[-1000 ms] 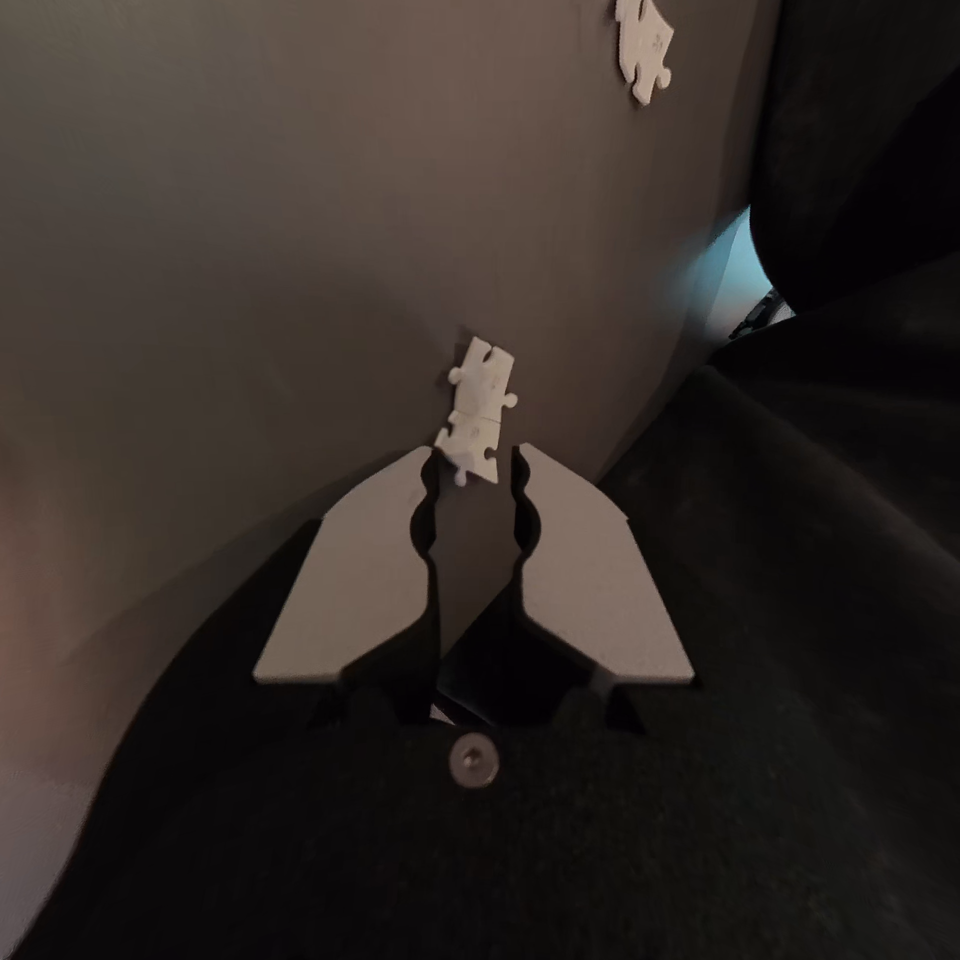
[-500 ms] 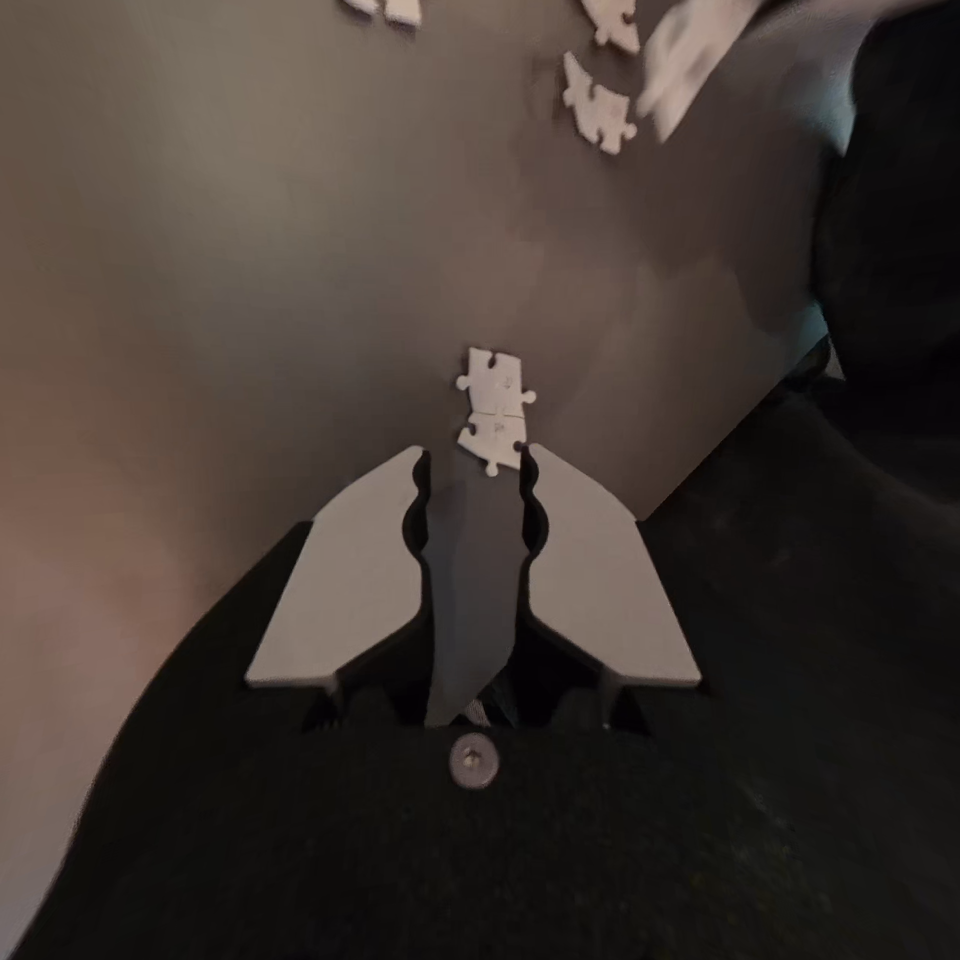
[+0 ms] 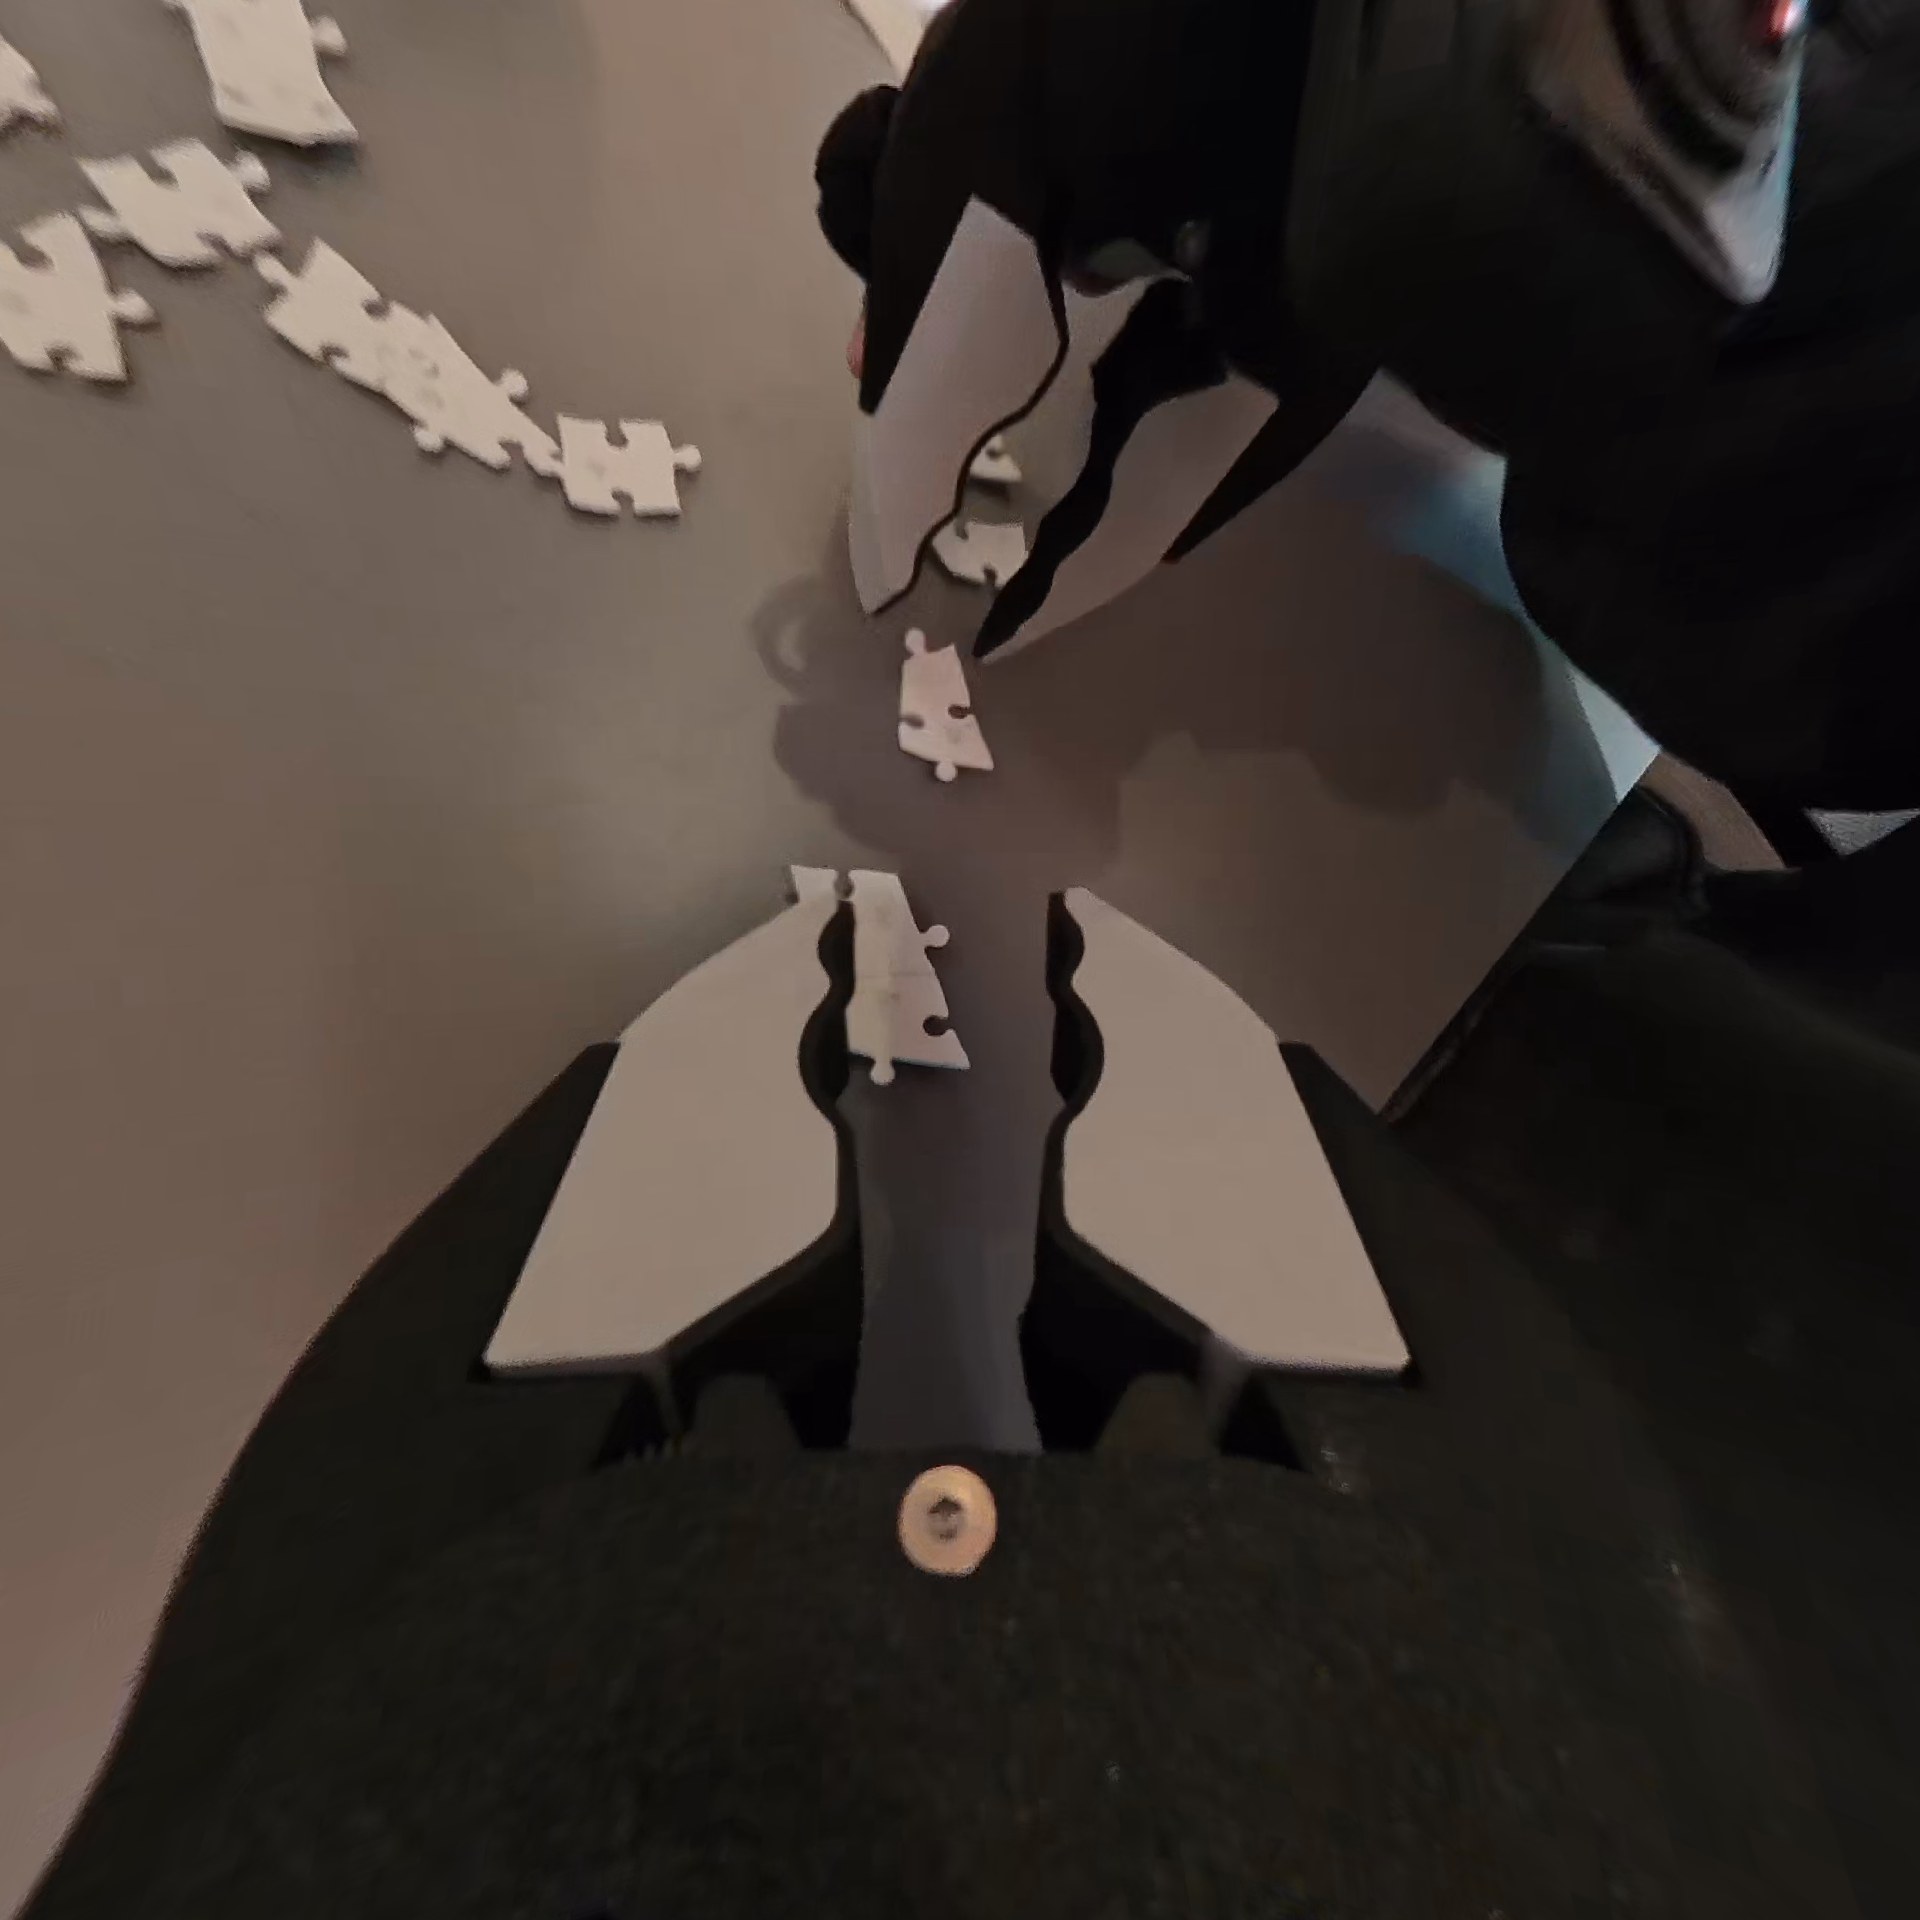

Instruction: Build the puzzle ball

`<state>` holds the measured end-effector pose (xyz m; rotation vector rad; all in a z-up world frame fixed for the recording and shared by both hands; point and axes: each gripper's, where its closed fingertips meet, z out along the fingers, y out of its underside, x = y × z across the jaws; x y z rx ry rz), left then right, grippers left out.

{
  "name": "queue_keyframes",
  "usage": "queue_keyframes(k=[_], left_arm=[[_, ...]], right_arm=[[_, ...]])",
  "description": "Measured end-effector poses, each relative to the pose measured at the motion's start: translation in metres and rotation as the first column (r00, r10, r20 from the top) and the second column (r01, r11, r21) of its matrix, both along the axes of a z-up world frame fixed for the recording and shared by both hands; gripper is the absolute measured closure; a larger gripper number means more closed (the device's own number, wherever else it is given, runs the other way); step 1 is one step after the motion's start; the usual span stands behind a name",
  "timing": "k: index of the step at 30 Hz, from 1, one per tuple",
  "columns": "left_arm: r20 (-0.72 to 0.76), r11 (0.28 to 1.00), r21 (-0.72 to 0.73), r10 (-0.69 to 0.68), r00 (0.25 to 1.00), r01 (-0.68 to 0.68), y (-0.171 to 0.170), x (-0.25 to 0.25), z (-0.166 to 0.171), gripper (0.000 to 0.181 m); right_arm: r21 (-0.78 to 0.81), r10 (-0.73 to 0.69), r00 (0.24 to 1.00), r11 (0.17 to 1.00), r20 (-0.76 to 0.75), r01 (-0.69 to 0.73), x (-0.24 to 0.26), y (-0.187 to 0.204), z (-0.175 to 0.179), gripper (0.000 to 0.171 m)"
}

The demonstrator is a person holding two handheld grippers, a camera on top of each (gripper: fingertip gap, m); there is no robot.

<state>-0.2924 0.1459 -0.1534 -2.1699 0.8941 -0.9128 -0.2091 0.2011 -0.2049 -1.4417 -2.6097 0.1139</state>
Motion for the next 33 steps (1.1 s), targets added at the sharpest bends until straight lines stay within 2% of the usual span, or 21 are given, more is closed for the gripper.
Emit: queue_keyframes(k=[3,5,6,9,12,15,18,19,20,21,24,26,29,31,33], left_arm=[[0.026,0.995,0.070,0.067,0.997,-0.069,0.008,-0.006,0.006,0.141],[0.029,0.988,0.099,0.115,0.993,-0.117,0.012,-0.010,0.007,0.141],[0.017,0.983,0.111,0.147,0.989,-0.148,0.015,-0.014,0.006,0.140],[-0.007,0.959,0.169,0.234,0.972,-0.229,0.023,-0.027,0.009,0.140],[0.013,0.913,0.213,0.354,0.935,-0.349,0.033,-0.048,0.016,0.138],[0.022,0.849,0.274,0.465,0.885,-0.452,0.035,-0.075,0.024,0.144],[0.035,0.794,0.368,0.508,0.861,-0.484,0.027,-0.093,0.036,0.143],[0.028,0.790,0.379,0.511,0.859,-0.482,0.021,-0.096,0.037,0.140],[0.023,0.791,0.388,0.504,0.864,-0.472,0.013,-0.096,0.037,0.140],[0.023,0.796,0.393,0.492,0.870,-0.460,0.004,-0.095,0.037,0.140],[0.034,0.801,0.407,0.467,0.884,-0.439,-0.026,-0.092,0.039,0.138],[0.033,0.794,0.431,0.460,0.887,-0.428,-0.045,-0.094,0.041,0.132],[0.021,0.807,0.426,0.444,0.896,-0.409,-0.075,-0.099,0.041,0.133],[0.032,0.808,0.416,0.444,0.895,-0.416,-0.090,-0.104,0.043,0.126],[0.057,0.811,0.406,0.437,0.898,-0.420,-0.101,-0.107,0.045,0.116]], right_arm=[[0.014,-0.127,0.982,0.991,-0.143,0.130,-0.002,0.000,0.030,0.142],[0.009,-0.296,0.914,0.950,-0.277,0.311,0.003,0.002,0.053,0.138],[-0.016,-0.389,0.851,0.912,-0.353,0.410,0.006,0.001,0.064,0.134],[-0.171,-0.617,0.543,0.735,-0.570,0.656,0.019,-0.015,0.081,0.131],[-0.350,-0.699,0.140,0.508,-0.701,0.787,0.050,-0.039,0.083,0.134],[-0.554,-0.680,-0.238,0.293,-0.693,0.779,0.097,-0.072,0.079,0.135],[-0.696,-0.594,-0.493,0.167,-0.636,0.698,0.141,-0.102,0.088,0.136],[-0.734,-0.604,-0.526,0.152,-0.599,0.662,0.147,-0.111,0.097,0.132],[-0.741,-0.602,-0.526,0.174,-0.601,0.648,0.152,-0.120,0.108,0.132],[-0.714,-0.577,-0.523,0.158,-0.628,0.682,0.164,-0.129,0.111,0.132],[-0.557,-0.469,-0.485,0.017,-0.738,0.830,0.215,-0.159,0.099,0.132],[-0.575,-0.492,-0.518,-0.042,-0.700,0.817,0.228,-0.181,0.091,0.131],[-0.665,-0.493,-0.593,-0.038,-0.637,0.746,0.223,-0.208,0.092,0.132],[-0.645,-0.498,-0.573,-0.035,-0.651,0.764,0.214,-0.221,0.093,0.133],[-0.579,-0.492,-0.515,-0.025,-0.702,0.815,0.207,-0.228,0.096,0.133]])
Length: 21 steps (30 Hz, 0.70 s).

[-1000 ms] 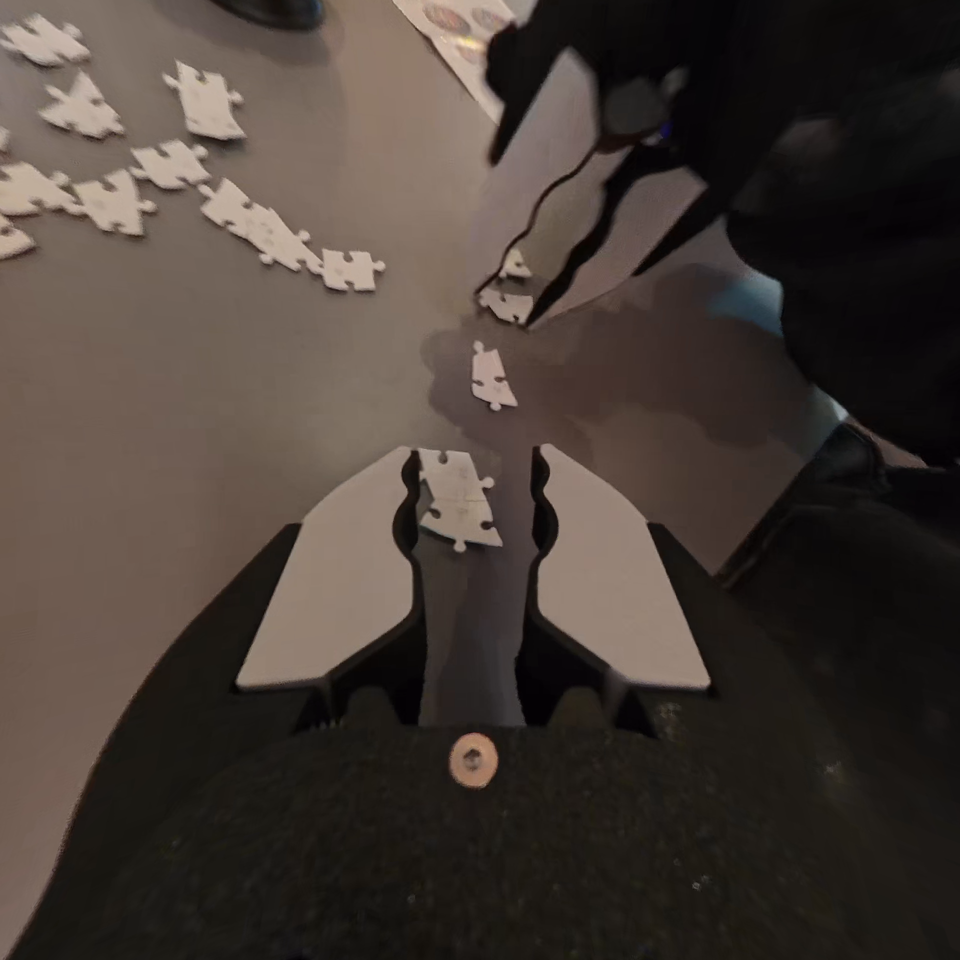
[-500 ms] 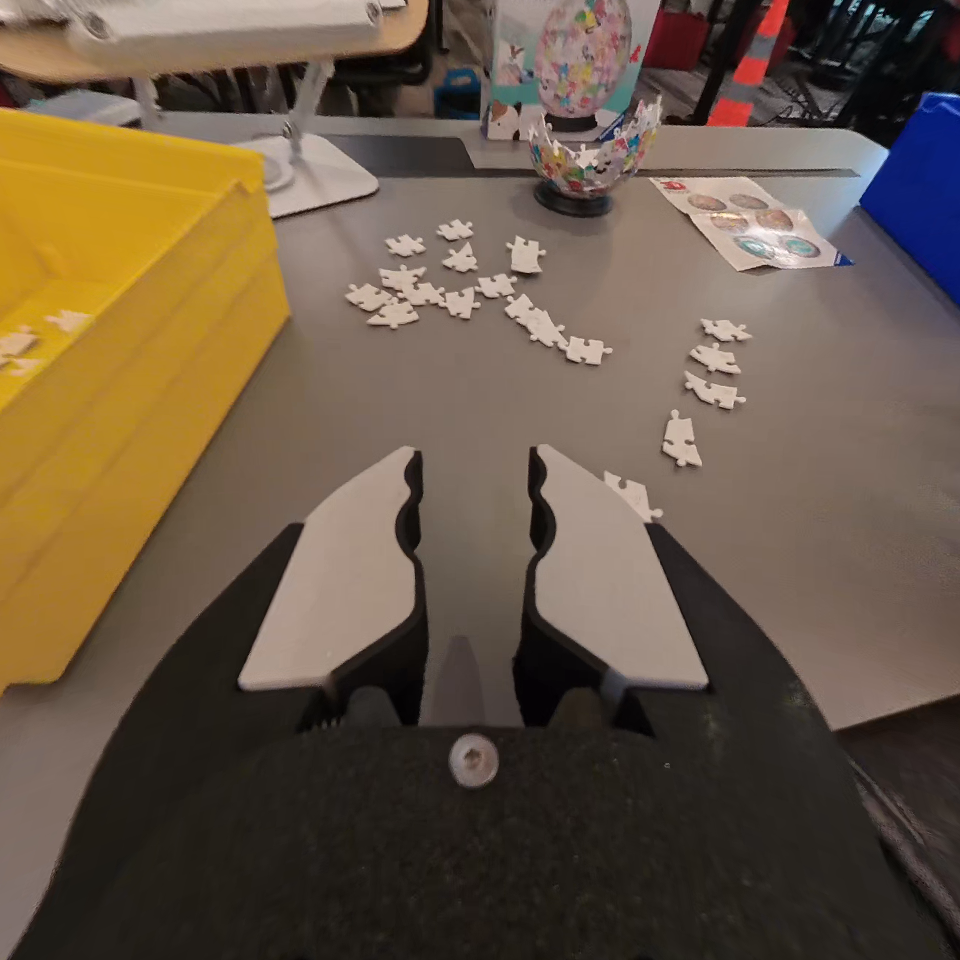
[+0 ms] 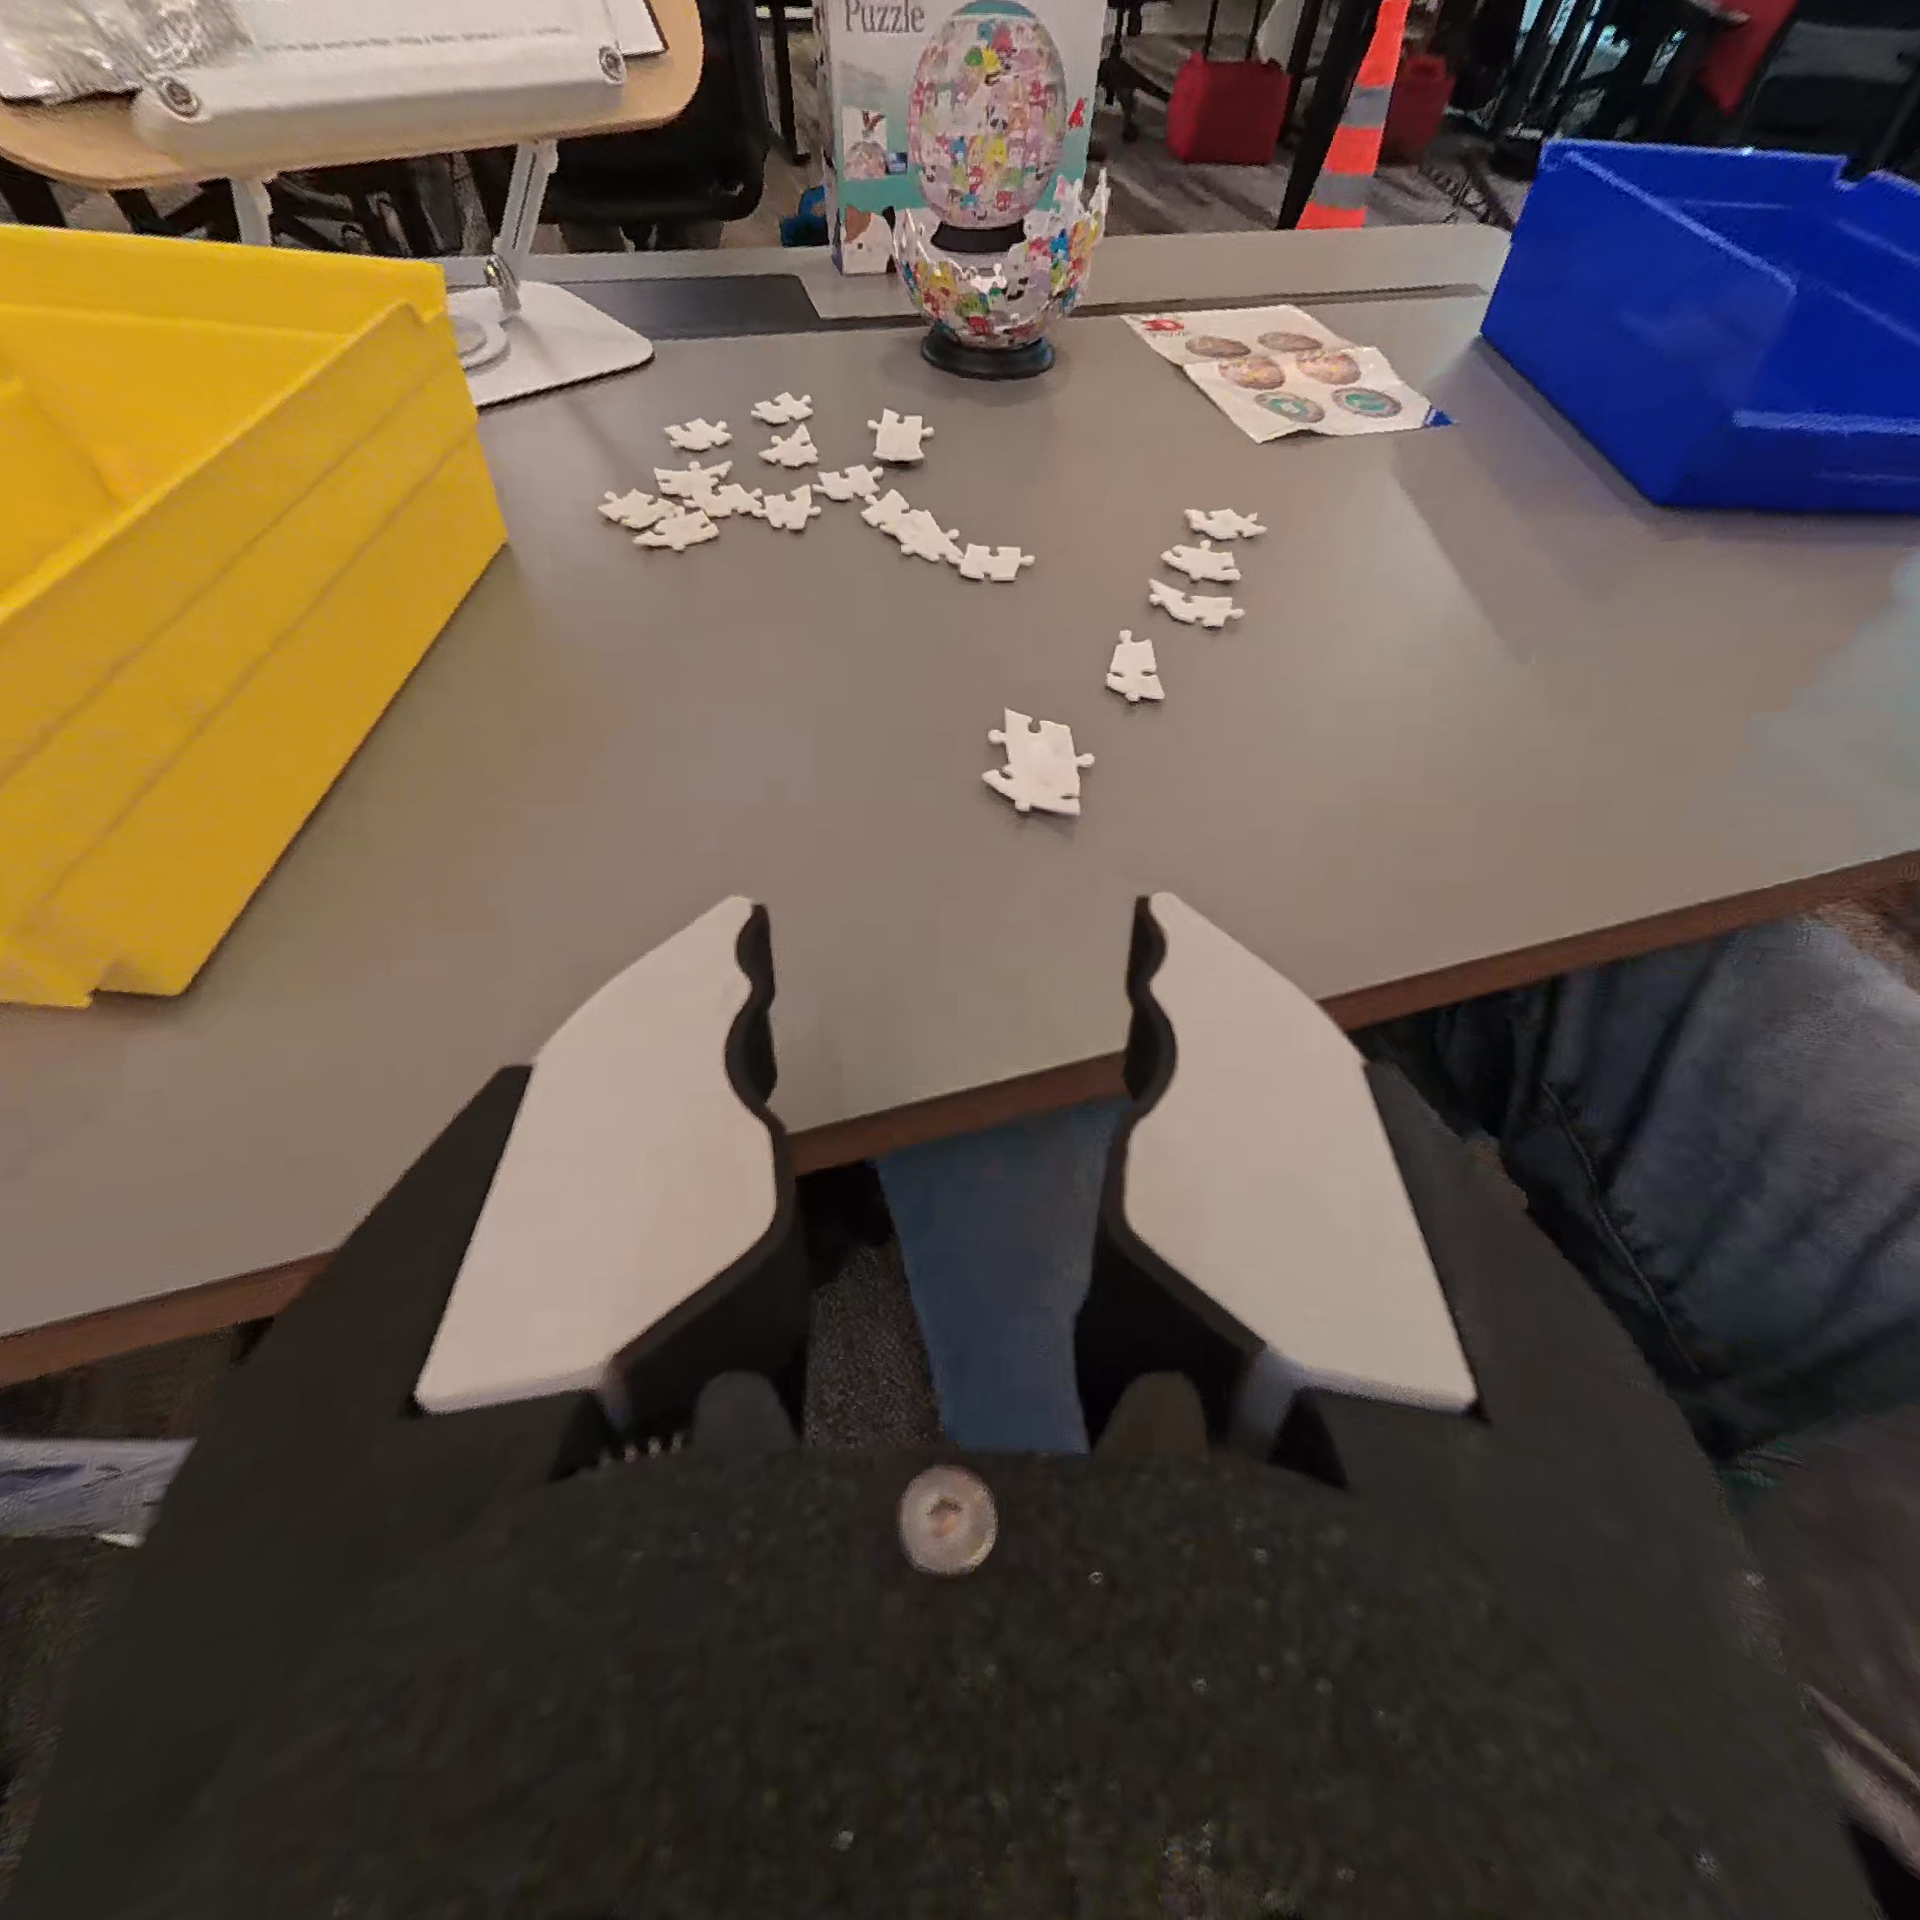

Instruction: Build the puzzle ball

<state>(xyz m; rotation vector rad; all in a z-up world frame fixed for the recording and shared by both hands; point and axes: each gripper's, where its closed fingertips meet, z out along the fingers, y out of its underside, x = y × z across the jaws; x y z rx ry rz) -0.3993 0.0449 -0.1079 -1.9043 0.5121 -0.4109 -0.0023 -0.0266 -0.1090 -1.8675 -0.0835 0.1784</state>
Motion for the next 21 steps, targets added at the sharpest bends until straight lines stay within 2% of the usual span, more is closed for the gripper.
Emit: queue_keyframes(k=[3,6,12,13,14,15,18,20,21], left_arm=[[0.030,1.000,0.010,0.008,1.000,-0.009,-0.011,-0.006,0.005,0.114],[0.000,0.999,0.028,0.027,1.000,-0.027,-0.014,-0.011,0.008,0.116],[-0.065,0.999,0.040,0.023,0.998,-0.020,-0.018,-0.006,0.006,0.124],[-0.077,0.999,0.040,0.017,0.997,-0.014,-0.019,-0.004,0.005,0.131],[-0.098,0.999,0.034,0.013,0.995,-0.009,-0.021,-0.002,0.005,0.138],[-0.132,0.999,0.032,0.036,0.991,-0.033,-0.022,0.001,0.005,0.146],[-0.259,0.994,0.056,0.108,0.960,-0.097,-0.008,0.027,0.003,0.167],[-0.402,0.990,0.103,0.127,0.907,-0.093,0.000,0.055,-0.001,0.181],[-0.461,0.986,0.140,0.148,0.875,-0.093,0.003,0.066,-0.001,0.181]], right_arm=[[0.003,0.014,0.998,1.000,0.062,-0.014,-0.010,-0.005,0.002,0.133],[0.010,0.012,0.995,1.000,0.103,-0.013,-0.014,-0.007,0.004,0.133],[0.031,0.017,0.997,0.999,0.080,-0.019,-0.016,-0.010,0.009,0.133],[0.032,0.029,0.997,0.999,0.077,-0.031,-0.018,-0.012,0.009,0.139],[0.031,0.067,0.995,0.997,0.080,-0.070,-0.025,-0.015,0.011,0.169],[0.040,0.109,0.991,0.993,0.078,-0.112,-0.037,-0.019,0.017,0.171],[0.165,0.327,0.943,0.928,0.068,-0.334,-0.124,-0.039,0.058,0.171],[0.190,0.508,0.852,0.831,0.124,-0.523,-0.208,-0.068,0.079,0.170],[0.190,0.560,0.807,0.785,0.186,-0.589,-0.244,-0.082,0.085,0.171]])
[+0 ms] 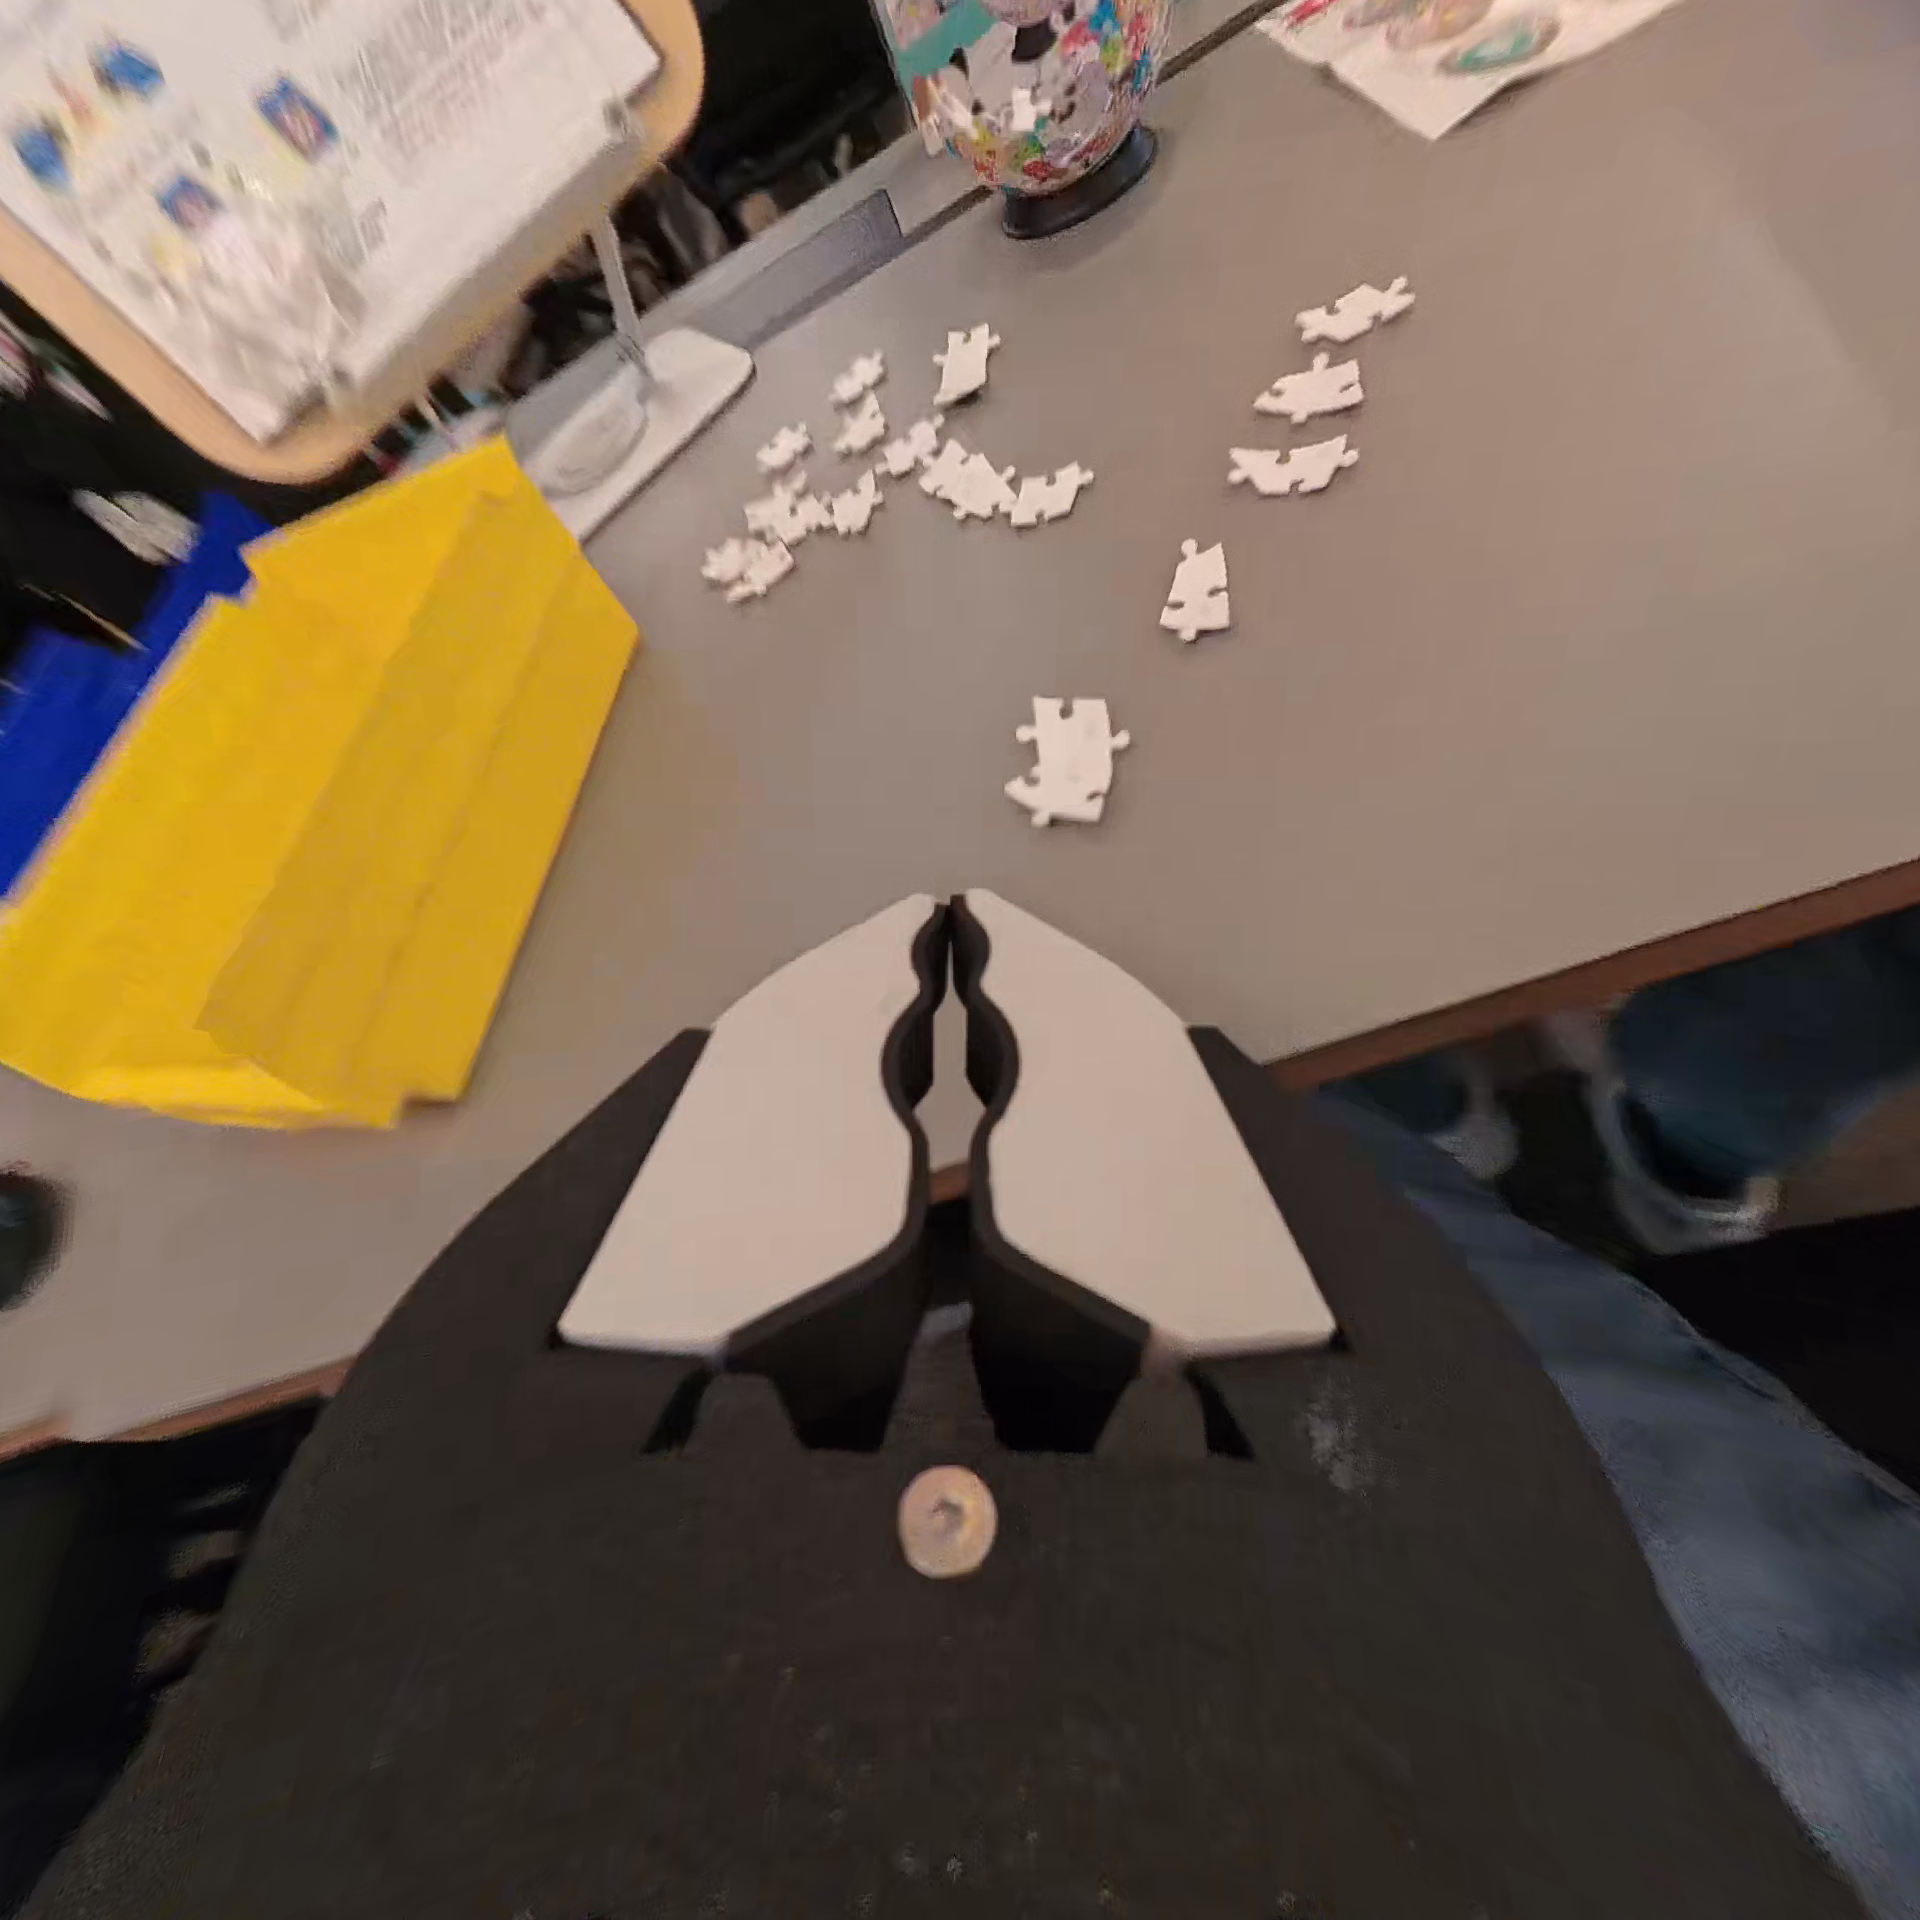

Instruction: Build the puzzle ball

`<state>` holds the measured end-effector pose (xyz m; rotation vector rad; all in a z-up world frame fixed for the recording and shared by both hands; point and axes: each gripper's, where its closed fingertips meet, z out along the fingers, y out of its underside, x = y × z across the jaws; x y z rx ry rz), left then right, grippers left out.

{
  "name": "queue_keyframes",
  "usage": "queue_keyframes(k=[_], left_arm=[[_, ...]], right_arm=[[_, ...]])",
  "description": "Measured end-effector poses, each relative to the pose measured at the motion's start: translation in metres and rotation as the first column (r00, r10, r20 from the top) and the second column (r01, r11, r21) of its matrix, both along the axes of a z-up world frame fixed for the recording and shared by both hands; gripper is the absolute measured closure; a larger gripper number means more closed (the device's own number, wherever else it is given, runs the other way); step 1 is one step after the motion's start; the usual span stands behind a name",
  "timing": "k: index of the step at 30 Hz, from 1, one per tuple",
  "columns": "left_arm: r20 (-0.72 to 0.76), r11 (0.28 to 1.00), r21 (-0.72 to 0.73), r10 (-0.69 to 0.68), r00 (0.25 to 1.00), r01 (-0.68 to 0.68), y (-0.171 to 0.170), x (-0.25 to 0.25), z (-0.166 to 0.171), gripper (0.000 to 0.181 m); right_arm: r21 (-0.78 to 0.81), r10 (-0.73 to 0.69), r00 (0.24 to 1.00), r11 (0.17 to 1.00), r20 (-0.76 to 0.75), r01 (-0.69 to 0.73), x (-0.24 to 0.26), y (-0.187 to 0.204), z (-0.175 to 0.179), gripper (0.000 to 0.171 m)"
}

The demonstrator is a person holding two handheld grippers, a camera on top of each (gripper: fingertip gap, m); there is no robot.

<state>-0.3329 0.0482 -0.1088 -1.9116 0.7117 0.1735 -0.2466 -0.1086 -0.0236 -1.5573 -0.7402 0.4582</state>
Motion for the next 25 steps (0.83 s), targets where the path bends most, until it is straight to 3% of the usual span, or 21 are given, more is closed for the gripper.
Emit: queue_keyframes(k=[4,7,18,22,24,25], left_arm=[[-0.111,0.998,0.049,-0.020,0.994,0.025,0.001,0.040,0.002,0.181],[-0.147,0.998,0.049,-0.025,0.989,0.033,-0.002,0.045,-0.004,0.181],[-0.171,0.996,0.073,-0.028,0.985,0.041,-0.007,0.045,-0.003,0.181],[-0.138,0.994,0.086,-0.052,0.989,0.064,-0.018,0.050,0.011,0.181],[-0.118,0.992,0.111,-0.051,0.992,0.064,-0.021,0.049,0.023,0.181],[-0.075,0.994,0.088,-0.062,0.995,0.069,-0.022,0.049,0.024,0.181]], right_arm=[[0.179,0.018,0.993,0.983,0.113,-0.038,-0.067,-0.021,0.019,0.171],[0.174,0.017,0.988,0.984,0.151,-0.044,-0.078,-0.019,0.015,0.171],[0.117,-0.016,0.989,0.993,0.147,-0.001,-0.072,-0.009,-0.003,0.171],[0.059,0.102,0.994,0.993,-0.044,-0.099,-0.074,-0.018,0.007,0.171],[0.117,0.062,0.997,0.991,0.038,-0.066,-0.069,-0.025,0.020,0.171],[0.227,-0.003,0.997,0.974,0.074,-0.014,-0.057,-0.027,0.037,0.171]])
